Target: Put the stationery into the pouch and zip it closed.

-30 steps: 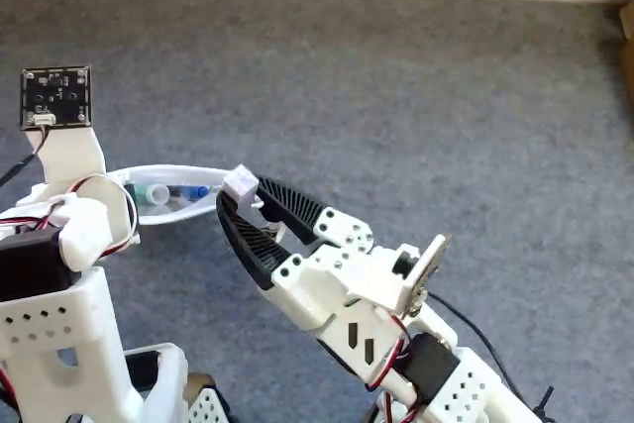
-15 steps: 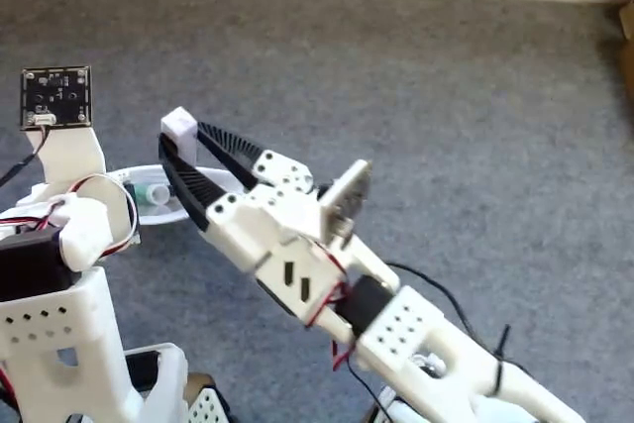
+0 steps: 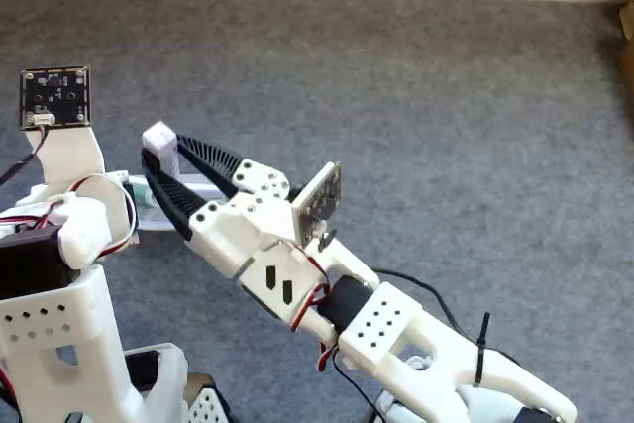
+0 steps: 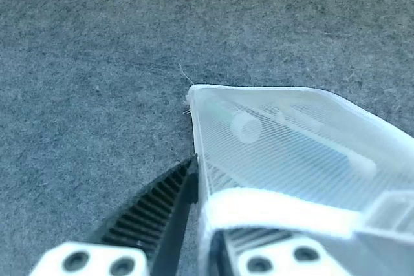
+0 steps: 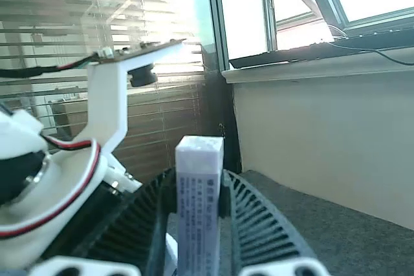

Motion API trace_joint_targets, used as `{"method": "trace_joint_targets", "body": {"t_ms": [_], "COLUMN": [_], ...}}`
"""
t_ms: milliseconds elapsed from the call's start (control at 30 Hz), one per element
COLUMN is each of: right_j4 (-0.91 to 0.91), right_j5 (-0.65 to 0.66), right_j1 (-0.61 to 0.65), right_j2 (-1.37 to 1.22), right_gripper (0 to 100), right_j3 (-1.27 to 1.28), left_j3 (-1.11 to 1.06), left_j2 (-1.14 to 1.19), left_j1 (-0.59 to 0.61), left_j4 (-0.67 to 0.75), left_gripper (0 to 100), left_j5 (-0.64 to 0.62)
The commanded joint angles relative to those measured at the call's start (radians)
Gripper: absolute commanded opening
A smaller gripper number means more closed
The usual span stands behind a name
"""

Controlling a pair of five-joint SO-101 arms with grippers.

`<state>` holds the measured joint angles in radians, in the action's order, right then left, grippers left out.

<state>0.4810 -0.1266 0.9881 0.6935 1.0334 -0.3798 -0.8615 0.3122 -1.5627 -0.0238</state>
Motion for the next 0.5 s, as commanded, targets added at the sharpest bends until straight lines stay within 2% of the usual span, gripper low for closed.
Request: {"method": "trace_joint_targets", "body": {"t_ms": [0, 267, 467], "right_j4": [0.013, 0.004, 0.004], "right_j5": [0.0, 0.0, 0.0], "right_j1": [0.028, 0.033, 0.042], "right_j2": [0.002, 0.188, 0.171], "right_gripper": [0.5, 0.5, 0.5], "right_j3": [0.004, 0.012, 0.035], "left_j3": [0.01, -0.008, -0.013], "left_j2": [-0.027, -0.027, -0.027], "left_j1": [-0.019, -0.019, -0.019], "left_j4": [0.029, 0.043, 0.046], "left_gripper": [1, 1, 1], "left_j5": [-0.006, -0.006, -0.006]}}
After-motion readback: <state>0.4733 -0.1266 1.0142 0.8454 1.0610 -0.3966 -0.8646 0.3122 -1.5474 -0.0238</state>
